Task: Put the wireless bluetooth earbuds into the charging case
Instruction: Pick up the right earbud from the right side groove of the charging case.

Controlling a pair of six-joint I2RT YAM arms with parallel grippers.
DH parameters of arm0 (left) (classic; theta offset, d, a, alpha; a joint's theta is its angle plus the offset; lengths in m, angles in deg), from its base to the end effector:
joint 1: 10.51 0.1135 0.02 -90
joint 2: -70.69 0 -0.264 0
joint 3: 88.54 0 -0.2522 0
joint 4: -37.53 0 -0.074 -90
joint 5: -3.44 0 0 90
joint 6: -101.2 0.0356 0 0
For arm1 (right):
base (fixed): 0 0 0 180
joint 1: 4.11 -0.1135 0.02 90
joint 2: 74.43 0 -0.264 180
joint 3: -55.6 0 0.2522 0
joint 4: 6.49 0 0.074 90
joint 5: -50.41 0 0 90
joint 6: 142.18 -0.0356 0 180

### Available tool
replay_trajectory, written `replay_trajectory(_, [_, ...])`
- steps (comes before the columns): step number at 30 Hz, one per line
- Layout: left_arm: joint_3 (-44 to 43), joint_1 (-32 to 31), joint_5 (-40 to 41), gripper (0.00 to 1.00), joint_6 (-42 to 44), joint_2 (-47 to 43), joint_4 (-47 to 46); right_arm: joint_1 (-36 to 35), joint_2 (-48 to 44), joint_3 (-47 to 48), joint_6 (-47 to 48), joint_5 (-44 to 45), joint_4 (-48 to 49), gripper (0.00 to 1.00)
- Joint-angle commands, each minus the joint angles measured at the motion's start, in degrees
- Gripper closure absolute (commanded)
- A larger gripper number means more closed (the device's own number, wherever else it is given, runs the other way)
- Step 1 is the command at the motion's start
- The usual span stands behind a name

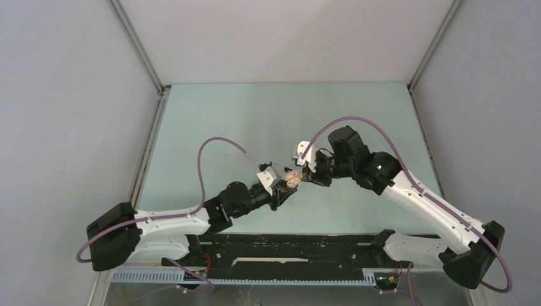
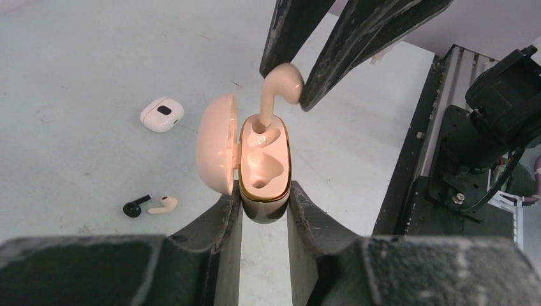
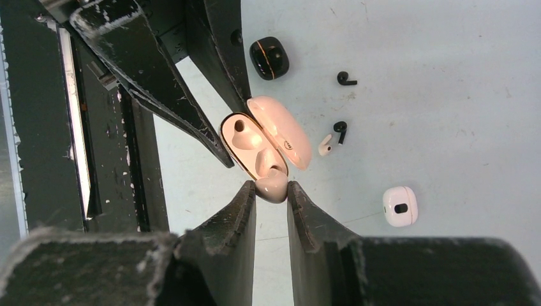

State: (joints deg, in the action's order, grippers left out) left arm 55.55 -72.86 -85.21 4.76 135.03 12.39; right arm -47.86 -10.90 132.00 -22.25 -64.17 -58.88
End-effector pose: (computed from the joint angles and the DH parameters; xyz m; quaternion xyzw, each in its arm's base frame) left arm 0.1107 -0.2094 0.2251 0.3337 0.6460 -0.3807 0.5713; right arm 0.1561 0.1699 0.3383 -0.6026 0.6529 0.2413 0.3904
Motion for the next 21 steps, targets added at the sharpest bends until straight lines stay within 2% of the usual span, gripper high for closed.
replay_trajectory(1, [0.85, -0.33, 0.57, 1.0, 1.21, -1.9, -4.74, -0.07, 0.89, 2.21, -1.02, -0.42, 0.92, 1.0])
replay_trajectory(19, [1.61, -1.23, 1.11, 1.0, 3.11, -1.96, -5.14, -4.76, 4.24, 2.23, 0.35, 5.45, 0.29, 1.0])
replay_trajectory(21, [1.48, -1.52, 1.19, 1.0, 3.43, -1.52, -5.2, -5.21, 5.2, 2.3, -0.99, 6.14, 0.84, 0.93])
